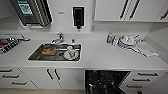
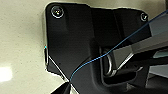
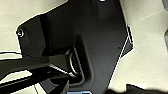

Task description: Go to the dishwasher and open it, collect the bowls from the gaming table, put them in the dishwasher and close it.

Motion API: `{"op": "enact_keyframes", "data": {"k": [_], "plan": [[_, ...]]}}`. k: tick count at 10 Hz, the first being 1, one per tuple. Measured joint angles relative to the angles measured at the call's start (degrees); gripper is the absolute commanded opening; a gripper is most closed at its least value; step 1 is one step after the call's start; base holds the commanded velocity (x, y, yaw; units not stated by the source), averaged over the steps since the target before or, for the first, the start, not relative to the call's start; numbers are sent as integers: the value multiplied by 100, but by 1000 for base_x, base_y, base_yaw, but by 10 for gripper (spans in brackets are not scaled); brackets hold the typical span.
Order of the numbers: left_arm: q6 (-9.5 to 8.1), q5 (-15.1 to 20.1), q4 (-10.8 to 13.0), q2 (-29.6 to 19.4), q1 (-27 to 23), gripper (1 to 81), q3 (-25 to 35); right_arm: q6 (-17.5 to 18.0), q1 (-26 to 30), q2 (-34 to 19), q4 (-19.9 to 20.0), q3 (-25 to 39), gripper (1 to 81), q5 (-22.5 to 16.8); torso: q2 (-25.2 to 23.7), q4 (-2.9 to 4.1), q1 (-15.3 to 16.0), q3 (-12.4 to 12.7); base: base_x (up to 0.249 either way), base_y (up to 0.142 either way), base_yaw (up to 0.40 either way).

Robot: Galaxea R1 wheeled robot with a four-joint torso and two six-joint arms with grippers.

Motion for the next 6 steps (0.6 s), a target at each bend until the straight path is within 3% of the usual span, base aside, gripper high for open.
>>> {"op": "enact_keyframes", "data": {"k": [6], "plan": [[0,33,0,2,63,811,0,0,-116,33,-1,-189,811,-11,-1252,0,782,7,0,0,0]]}}
